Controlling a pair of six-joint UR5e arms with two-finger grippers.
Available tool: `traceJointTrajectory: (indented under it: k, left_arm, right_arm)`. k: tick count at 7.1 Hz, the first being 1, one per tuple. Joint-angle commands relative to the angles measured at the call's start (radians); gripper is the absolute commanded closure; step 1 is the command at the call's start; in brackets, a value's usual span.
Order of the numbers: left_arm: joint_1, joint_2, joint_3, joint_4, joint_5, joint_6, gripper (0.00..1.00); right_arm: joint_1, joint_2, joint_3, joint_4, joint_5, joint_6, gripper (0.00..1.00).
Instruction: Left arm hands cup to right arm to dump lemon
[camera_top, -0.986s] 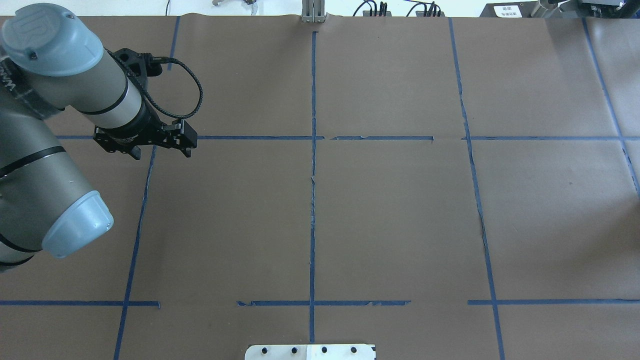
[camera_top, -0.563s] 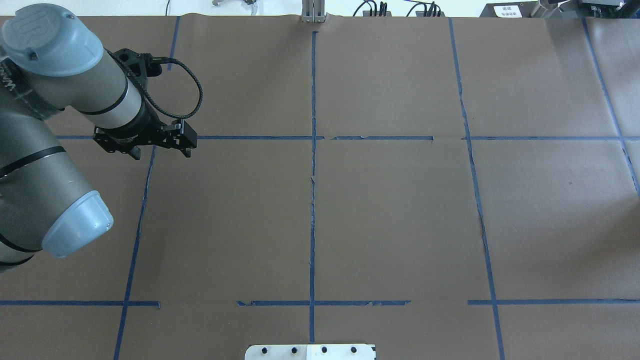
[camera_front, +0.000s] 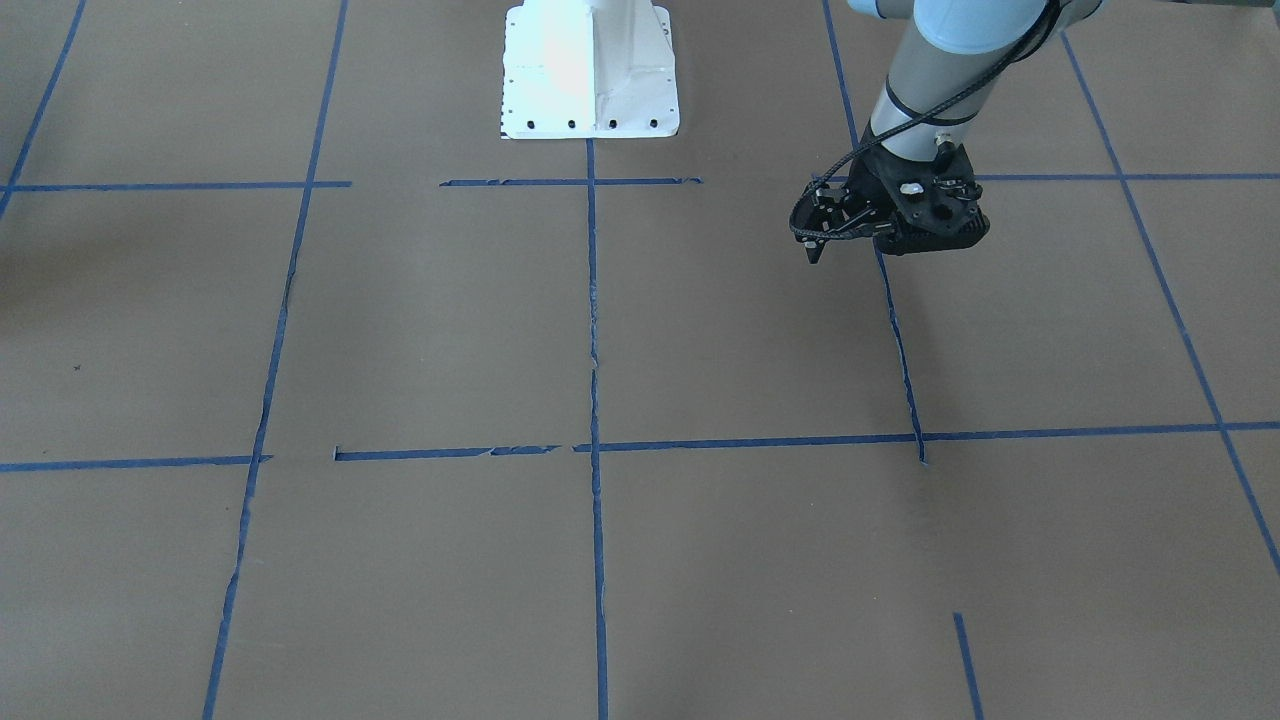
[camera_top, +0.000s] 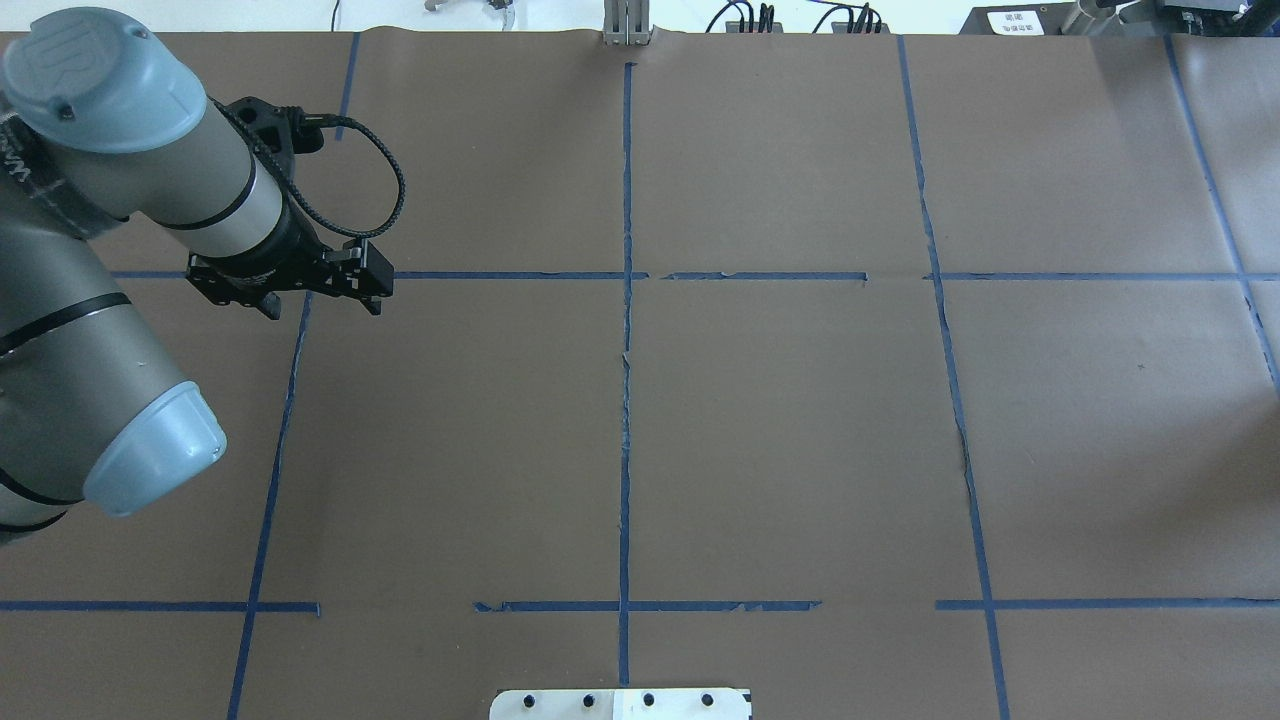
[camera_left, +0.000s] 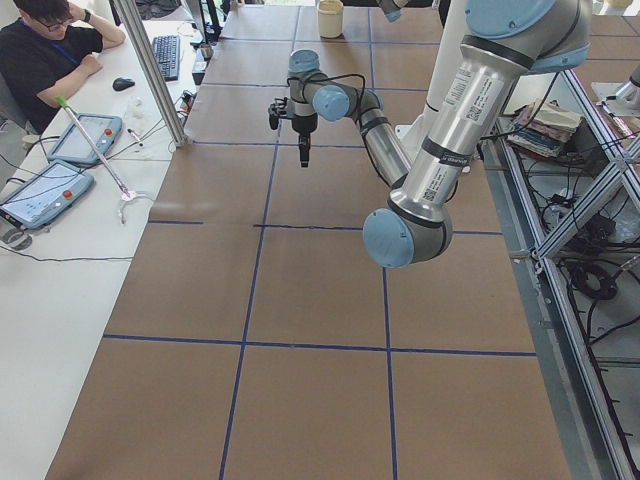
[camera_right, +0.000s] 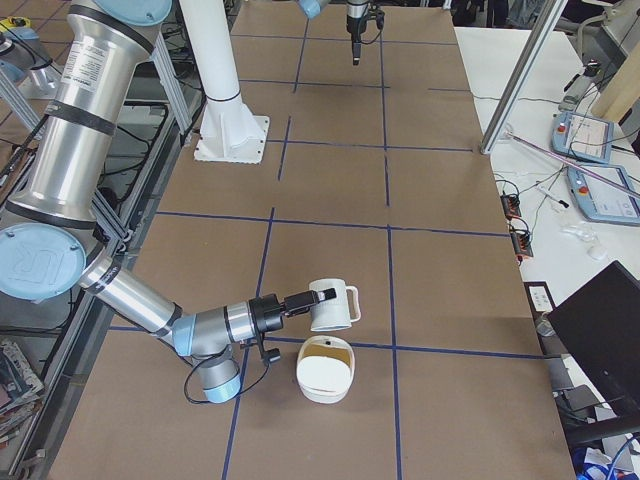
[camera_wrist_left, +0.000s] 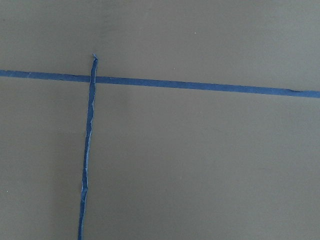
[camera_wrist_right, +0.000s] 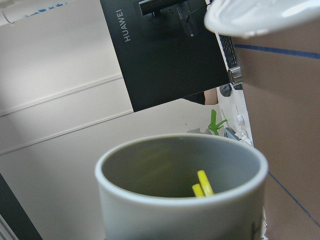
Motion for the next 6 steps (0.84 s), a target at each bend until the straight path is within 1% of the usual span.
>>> traceJointTrajectory:
  k: [1,2,6]
  left_arm:
    - [-0.001,0.002,-0.001,0.000,0.001,0.000,0.00]
    - [0.000,0.002,-0.001,0.000,0.001,0.000,0.00]
    - [0.000,0.000,-0.001,0.002,0.001,0.005,0.00]
  right_arm:
    - [0.000,0.009,0.000,0.001,-0.024,0.095,0.92]
    - [0.000,0.009,0.000,0.002,-0.024,0.135,0.92]
    - [0.000,0.009,0.000,0.045,-0.069,0.192,0.92]
